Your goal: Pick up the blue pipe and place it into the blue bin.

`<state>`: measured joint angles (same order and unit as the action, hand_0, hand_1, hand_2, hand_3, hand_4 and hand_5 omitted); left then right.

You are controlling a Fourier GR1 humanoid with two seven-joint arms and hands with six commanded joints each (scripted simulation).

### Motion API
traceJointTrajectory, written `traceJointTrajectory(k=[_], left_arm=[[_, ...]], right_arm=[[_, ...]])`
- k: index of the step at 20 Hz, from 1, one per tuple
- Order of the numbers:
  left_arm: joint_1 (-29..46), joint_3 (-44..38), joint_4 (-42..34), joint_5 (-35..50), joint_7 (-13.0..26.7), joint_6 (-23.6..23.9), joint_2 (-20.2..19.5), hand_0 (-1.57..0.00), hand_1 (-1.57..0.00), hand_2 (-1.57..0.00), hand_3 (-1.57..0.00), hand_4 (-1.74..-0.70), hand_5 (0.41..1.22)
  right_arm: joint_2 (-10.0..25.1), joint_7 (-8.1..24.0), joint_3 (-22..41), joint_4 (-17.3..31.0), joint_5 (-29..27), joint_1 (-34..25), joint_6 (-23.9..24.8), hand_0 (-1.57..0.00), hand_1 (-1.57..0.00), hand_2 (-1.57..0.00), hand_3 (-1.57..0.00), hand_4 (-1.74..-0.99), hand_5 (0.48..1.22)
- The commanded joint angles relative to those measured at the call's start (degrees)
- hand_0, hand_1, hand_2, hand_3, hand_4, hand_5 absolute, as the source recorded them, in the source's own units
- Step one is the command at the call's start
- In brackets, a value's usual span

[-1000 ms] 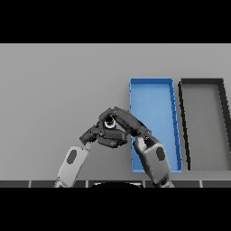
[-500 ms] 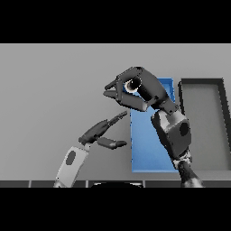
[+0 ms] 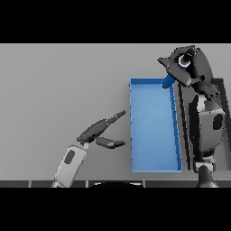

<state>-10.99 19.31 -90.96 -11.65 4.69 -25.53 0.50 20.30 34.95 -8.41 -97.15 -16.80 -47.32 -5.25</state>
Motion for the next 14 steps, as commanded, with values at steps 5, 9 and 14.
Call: traceJointTrajectory(k=[5, 9, 14], left_arm=[[0.9, 0.6, -0.2, 0.2, -0.3, -0.3, 0.3, 0.0, 0.0, 0.0, 0.0, -0.87, 0.421], [1.0, 0.3, -0.5, 0.7, 0.3, 0.2, 0.6, 0.0, 0.0, 0.0, 0.0, -0.88, 0.425], [2.3, 0.6, -1.6, 0.9, 0.1, -0.1, 0.3, 0.0, 0.0, 0.0, 0.0, -0.89, 0.423]], right_arm=[[1.1, 0.0, 0.9, -3.0, -0.3, 13.2, 2.7, -1.57, -1.57, -1.57, -1.57, -1.741, 1.221], [1.2, -0.1, 3.1, -6.7, -0.3, 23.5, 4.9, -1.57, -1.57, -1.57, -1.57, -1.741, 1.221], [4.0, 0.0, 8.6, -7.3, 1.1, 32.3, 11.7, -1.57, -1.57, -1.57, -1.51, -1.741, 1.221]])
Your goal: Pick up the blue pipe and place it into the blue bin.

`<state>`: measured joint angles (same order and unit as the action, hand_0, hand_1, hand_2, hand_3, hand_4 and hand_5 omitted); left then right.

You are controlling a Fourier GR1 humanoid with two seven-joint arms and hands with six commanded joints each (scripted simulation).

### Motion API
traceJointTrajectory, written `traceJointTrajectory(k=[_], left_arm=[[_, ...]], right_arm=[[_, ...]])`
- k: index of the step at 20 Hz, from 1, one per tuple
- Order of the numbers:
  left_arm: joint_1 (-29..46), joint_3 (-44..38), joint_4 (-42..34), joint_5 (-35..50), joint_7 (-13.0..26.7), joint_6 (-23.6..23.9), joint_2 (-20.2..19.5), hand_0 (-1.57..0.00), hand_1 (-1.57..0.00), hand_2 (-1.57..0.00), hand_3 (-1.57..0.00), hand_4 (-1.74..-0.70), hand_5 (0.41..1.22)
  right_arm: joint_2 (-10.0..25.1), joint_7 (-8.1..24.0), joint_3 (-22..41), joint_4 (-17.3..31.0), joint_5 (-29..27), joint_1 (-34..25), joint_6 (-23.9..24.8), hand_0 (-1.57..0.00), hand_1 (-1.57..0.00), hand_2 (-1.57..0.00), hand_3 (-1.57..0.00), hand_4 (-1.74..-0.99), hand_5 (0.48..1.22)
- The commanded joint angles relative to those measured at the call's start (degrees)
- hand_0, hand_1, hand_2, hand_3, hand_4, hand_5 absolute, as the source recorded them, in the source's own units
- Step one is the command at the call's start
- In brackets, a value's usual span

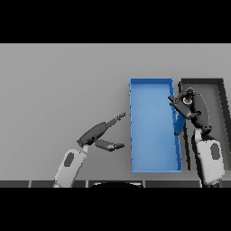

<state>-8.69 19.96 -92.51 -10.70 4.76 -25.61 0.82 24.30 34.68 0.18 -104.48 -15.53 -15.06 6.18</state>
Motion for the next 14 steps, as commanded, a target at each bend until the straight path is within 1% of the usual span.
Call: traceJointTrajectory(k=[1, 2, 3, 4, 5, 6, 7, 8, 9, 10, 11, 12, 13, 14], left_arm=[[0.0, -0.1, -0.4, 0.3, 0.3, -0.3, -0.2, 0.0, 0.0, 0.0, 0.0, -0.89, 0.422], [0.2, 0.2, -0.2, -0.1, 0.5, -0.4, -0.5, 0.0, 0.0, 0.0, 0.0, -0.89, 0.42], [0.1, 0.5, -0.4, -0.2, 1.2, -0.2, 0.0, 0.0, 0.0, 0.0, 0.0, -0.89, 0.42], [0.0, 0.5, -0.9, 0.0, 1.1, -0.3, 0.0, 0.0, 0.0, 0.0, 0.0, -0.88, 0.42], [-0.1, 0.7, -0.5, -0.4, 1.4, 0.0, 0.2, 0.0, 0.0, 0.0, 0.0, -0.88, 0.421], [0.6, 0.9, -0.7, -0.5, 1.0, -0.1, -0.1, 0.0, 0.0, 0.0, 0.0, -0.88, 0.421], [0.6, 1.0, -0.8, -0.8, 0.8, 0.0, -0.2, 0.0, 0.0, 0.0, 0.0, -0.88, 0.421], [0.2, 0.9, -0.7, -0.5, 1.3, 0.1, 0.1, 0.0, 0.0, 0.0, 0.0, -0.88, 0.422], [0.1, 1.0, -0.8, -0.6, 1.6, 0.3, 0.4, 0.0, 0.0, 0.0, 0.0, -0.88, 0.422], [-0.3, 0.6, -0.5, -0.6, 1.8, 0.6, 0.5, 0.0, 0.0, 0.0, 0.0, -0.88, 0.425], [-0.8, 0.1, -0.6, -0.2, 2.2, 0.4, 0.1, 0.0, 0.0, 0.0, 0.0, -0.88, 0.427], [-0.6, 0.3, -1.0, -0.3, 1.9, 0.3, 0.0, 0.0, 0.0, 0.0, 0.0, -0.88, 0.428], [-0.9, 0.4, -0.5, -0.2, 2.4, 0.2, 0.3, 0.0, 0.0, 0.0, 0.0, -0.88, 0.43], [-0.2, 0.6, -0.6, -0.3, 2.0, 0.3, 0.3, 0.0, 0.0, 0.0, 0.0, -0.88, 0.429]], right_arm=[[0.1, -0.8, 1.9, -1.0, 0.6, 1.9, 4.4, -1.57, -1.57, -1.57, -1.52, -1.741, 1.221], [0.6, -0.8, 2.9, -2.5, 1.3, 3.2, 6.8, -1.57, -1.57, -1.57, -1.26, -1.741, 1.221], [1.4, -1.0, 4.4, -2.5, 2.3, 3.3, 8.7, -1.57, -1.57, -1.57, -1.13, -1.741, 1.221], [2.2, -1.4, 5.7, -2.7, 2.5, 3.5, 11.2, -1.57, -1.57, -1.57, -1.02, -1.741, 1.221], [2.9, -2.7, 7.0, -2.1, 2.8, 3.6, 13.5, -1.57, -1.57, -1.57, -0.91, -1.741, 1.221], [4.0, -4.8, 7.9, -1.7, 2.7, 4.2, 15.8, -1.57, -1.55, -1.57, -0.85, -1.741, 1.221], [5.1, -8.2, 9.3, -0.2, 1.9, 4.2, 17.2, -1.46, -1.34, -1.34, -0.79, -1.678, 1.221], [6.4, -13.9, 10.9, 1.5, 1.1, 4.7, 18.5, -1.17, -1.07, -1.07, -0.63, -1.592, 1.221], [7.8, -21.3, 12.7, 3.6, -0.2, 6.0, 19.3, -0.94, -0.85, -0.86, -0.5, -1.503, 1.221], [9.4, -6.5, 14.7, 5.1, -1.4, 6.4, 19.8, -0.75, -0.68, -0.68, -0.4, -1.413, 1.221], [11.7, -2.0, 17.0, 4.5, -1.5, 4.8, 18.8, -0.6, -0.55, -0.55, -0.32, -1.337, 1.221], [13.8, -1.4, 19.5, 5.0, -2.8, 3.6, 18.3, -0.48, -0.44, -0.44, -0.26, -1.275, 1.186], [16.9, -0.6, 23.0, 6.5, -5.3, 2.6, 18.6, -0.38, -0.35, -0.35, -0.21, -1.219, 1.137], [23.1, 0.3, 28.3, 9.2, -11.4, 0.9, 20.3, -0.31, -0.28, -0.28, -0.16, -1.175, 1.084]])
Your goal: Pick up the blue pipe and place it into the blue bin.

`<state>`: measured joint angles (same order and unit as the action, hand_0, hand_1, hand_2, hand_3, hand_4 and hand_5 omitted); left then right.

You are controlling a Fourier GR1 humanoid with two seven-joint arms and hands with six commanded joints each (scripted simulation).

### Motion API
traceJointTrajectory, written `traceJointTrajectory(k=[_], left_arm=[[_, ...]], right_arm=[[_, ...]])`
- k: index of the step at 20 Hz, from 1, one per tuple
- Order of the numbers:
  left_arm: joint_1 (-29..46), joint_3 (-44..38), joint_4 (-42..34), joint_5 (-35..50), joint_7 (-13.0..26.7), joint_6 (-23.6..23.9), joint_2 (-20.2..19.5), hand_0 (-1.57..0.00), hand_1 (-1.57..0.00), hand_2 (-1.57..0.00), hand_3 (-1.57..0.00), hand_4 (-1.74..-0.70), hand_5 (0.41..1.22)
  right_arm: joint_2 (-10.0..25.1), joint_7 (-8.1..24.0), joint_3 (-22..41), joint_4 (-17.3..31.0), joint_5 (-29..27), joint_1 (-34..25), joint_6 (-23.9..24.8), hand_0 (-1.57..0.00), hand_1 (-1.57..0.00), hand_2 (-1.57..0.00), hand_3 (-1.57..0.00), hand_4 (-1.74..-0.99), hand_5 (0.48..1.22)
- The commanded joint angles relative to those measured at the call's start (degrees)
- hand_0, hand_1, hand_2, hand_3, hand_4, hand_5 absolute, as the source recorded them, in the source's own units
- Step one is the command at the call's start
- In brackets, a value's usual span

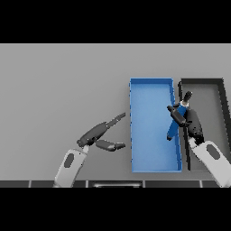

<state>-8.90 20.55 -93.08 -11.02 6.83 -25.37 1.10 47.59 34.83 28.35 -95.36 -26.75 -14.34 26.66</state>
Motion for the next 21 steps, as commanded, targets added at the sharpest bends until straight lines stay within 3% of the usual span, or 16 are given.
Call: traceJointTrajectory(k=[1, 2, 4, 8, 13, 21], left_arm=[[0.0, -0.2, -0.1, 0.0, -0.2, 0.2, 0.0, 0.0, 0.0, 0.0, 0.0, -0.88, 0.429], [0.5, 0.1, -0.3, -0.2, -0.4, 0.1, -0.1, 0.0, 0.0, 0.0, 0.0, -0.89, 0.428], [0.0, -0.1, 0.0, -0.1, 0.2, 0.0, -0.1, 0.0, 0.0, 0.0, 0.0, -0.89, 0.426], [0.4, 0.5, 0.4, -1.0, -0.6, 0.4, 0.1, 0.0, 0.0, 0.0, 0.0, -0.89, 0.428], [0.4, 0.0, -0.1, -0.6, -0.7, 0.6, -0.1, 0.0, 0.0, 0.0, 0.0, -0.89, 0.429], [0.0, 0.2, -0.6, -0.4, 0.0, 0.4, 0.2, 0.0, 0.0, 0.0, 0.0, -0.88, 0.431]], right_arm=[[5.2, 0.1, 6.1, 0.6, -6.0, -2.5, 0.5, -0.24, -0.22, -0.22, -0.13, -1.142, 1.03], [9.1, 0.1, 11.9, 0.6, -10.9, -6.3, 1.9, -0.2, -0.18, -0.18, -0.1, -1.11, 0.979], [13.2, 0.1, 20.8, 0.0, -17.7, -12.9, 5.1, -0.12, -0.11, -0.11, -0.07, -1.078, 0.898], [15.4, 0.1, 31.9, 0.6, -23.0, -22.2, 7.5, -0.05, -0.05, -0.05, -0.03, -1.051, 0.787], [15.9, 0.1, 35.9, 0.7, -25.4, -26.1, 9.7, -0.02, -0.01, -0.01, -0.01, -1.03, 0.682], [15.8, 0.1, 36.4, 1.1, -26.6, -27.7, 8.5, -0.01, -0.01, -0.01, 0.0, -1.022, 0.643]])
